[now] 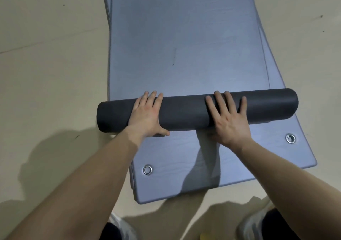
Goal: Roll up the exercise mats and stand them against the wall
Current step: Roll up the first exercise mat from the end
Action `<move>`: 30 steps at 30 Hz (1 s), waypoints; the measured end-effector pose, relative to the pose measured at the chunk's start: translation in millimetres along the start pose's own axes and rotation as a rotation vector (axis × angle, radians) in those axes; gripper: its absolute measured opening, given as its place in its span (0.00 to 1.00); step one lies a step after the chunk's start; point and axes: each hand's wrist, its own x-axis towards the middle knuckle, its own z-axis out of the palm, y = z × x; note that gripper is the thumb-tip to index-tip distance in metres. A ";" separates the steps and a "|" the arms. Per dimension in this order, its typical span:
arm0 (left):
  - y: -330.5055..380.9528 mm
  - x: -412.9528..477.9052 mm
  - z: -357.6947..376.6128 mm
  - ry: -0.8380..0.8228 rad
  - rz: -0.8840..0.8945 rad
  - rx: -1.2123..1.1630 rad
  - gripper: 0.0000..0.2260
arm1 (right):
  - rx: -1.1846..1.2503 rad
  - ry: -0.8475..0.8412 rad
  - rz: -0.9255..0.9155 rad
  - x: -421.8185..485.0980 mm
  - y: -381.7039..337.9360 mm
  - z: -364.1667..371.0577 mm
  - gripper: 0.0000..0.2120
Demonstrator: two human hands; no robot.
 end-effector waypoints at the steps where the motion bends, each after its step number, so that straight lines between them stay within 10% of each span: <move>1: -2.2 3.6 -0.7 0.024 0.020 0.004 0.62 | -0.007 0.014 0.001 9.0 2.3 1.2 0.57; 6: -0.7 5.1 -0.8 0.207 0.108 0.102 0.49 | -0.009 0.028 -0.030 49.2 17.4 -8.9 0.47; 15: 24.8 -49.8 -22.4 -0.459 0.121 -0.139 0.44 | 0.197 -0.522 -0.094 -30.0 11.7 -41.5 0.47; 20: 21.2 -30.8 -40.9 -0.632 0.109 -0.255 0.39 | 0.151 -0.271 0.097 -77.1 -3.4 -26.3 0.49; 22: 21.9 -37.3 -40.8 -0.548 0.088 -0.215 0.39 | 0.161 -0.248 0.119 -80.5 -3.8 -27.5 0.47; 26: 36.4 -90.2 -11.4 0.218 -0.092 -0.066 0.36 | 0.320 -0.456 0.085 -30.6 23.1 -56.4 0.48; 30: 46.4 -79.0 9.1 0.032 -0.068 0.068 0.57 | 0.395 -0.341 0.081 -3.4 37.5 -58.3 0.54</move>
